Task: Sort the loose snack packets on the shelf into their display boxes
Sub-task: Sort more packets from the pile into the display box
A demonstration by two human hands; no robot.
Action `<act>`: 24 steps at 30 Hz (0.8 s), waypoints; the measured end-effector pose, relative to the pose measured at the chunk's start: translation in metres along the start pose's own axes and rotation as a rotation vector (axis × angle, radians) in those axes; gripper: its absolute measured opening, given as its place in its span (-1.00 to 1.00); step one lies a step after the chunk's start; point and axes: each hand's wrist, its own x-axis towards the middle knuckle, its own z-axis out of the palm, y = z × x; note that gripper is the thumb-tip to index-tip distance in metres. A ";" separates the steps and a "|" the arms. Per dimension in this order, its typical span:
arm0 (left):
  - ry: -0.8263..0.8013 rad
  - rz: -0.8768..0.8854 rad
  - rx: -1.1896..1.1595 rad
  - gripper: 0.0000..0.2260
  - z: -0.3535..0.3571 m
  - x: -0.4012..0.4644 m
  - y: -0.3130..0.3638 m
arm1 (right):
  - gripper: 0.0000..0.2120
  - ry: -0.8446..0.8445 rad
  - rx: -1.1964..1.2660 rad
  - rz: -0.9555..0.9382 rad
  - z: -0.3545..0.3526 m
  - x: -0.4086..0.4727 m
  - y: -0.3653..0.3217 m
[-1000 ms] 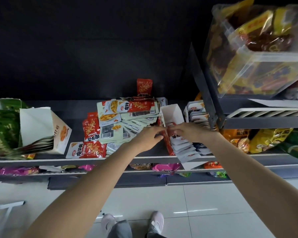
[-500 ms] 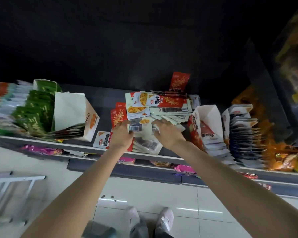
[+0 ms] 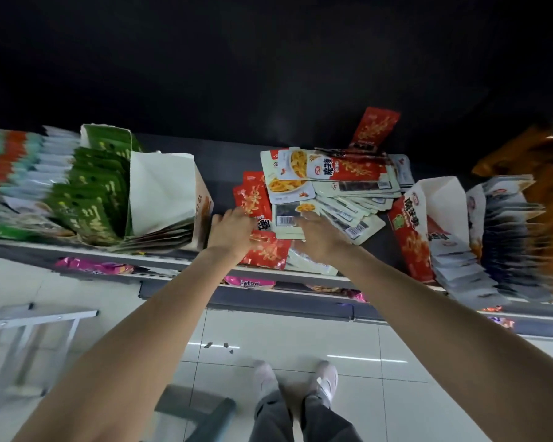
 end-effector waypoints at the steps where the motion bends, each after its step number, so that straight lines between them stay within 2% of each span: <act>1: 0.037 0.043 -0.006 -0.61 -0.009 -0.002 0.003 | -0.38 0.048 0.059 -0.046 -0.003 -0.002 -0.002; 3: 0.139 0.146 0.046 -0.72 -0.028 -0.005 0.011 | -0.44 0.135 0.180 -0.139 -0.011 -0.008 -0.007; 4: 0.198 0.198 0.079 -0.75 -0.039 -0.005 0.015 | -0.54 0.177 0.234 -0.157 -0.015 -0.010 -0.007; 6: 0.286 0.271 0.115 -0.79 -0.060 -0.005 0.020 | -0.79 0.240 0.339 -0.108 -0.024 -0.016 -0.005; 7: 0.316 0.299 0.127 -0.81 -0.070 -0.004 0.021 | -0.85 0.268 0.387 -0.069 -0.029 -0.020 -0.002; 8: 0.337 0.322 0.135 -0.83 -0.079 -0.003 0.022 | -0.86 0.304 0.422 -0.053 -0.035 -0.024 0.001; 10: 0.359 0.363 0.142 -0.86 -0.095 -0.003 0.026 | -0.77 0.347 0.499 -0.073 -0.044 -0.033 0.004; 12: 0.363 0.406 0.144 -0.89 -0.109 -0.002 0.032 | -0.67 0.308 0.603 -0.107 -0.052 -0.037 0.003; 15: 0.361 0.438 0.117 -0.89 -0.119 0.001 0.042 | -0.70 0.315 0.580 -0.117 -0.061 -0.044 0.001; 17: 0.393 0.413 0.040 -0.77 -0.122 0.002 0.049 | -0.75 0.413 0.531 -0.069 -0.070 -0.053 0.008; 18: 0.434 0.385 -0.029 -0.64 -0.122 0.003 0.054 | -0.75 0.468 0.513 -0.034 -0.074 -0.059 0.015; 20: 0.466 0.308 -0.350 -0.35 -0.127 0.004 0.065 | -0.76 0.570 0.492 0.039 -0.081 -0.071 0.035; 21: 0.411 0.269 -0.556 -0.29 -0.132 0.004 0.072 | -0.78 0.617 0.494 0.076 -0.084 -0.079 0.047; 22: 0.324 0.243 -0.707 -0.32 -0.135 0.005 0.079 | -0.79 0.654 0.503 0.114 -0.086 -0.087 0.060; 24: 0.189 0.293 -0.724 -0.69 -0.140 0.007 0.097 | -0.80 0.717 0.504 0.170 -0.091 -0.103 0.084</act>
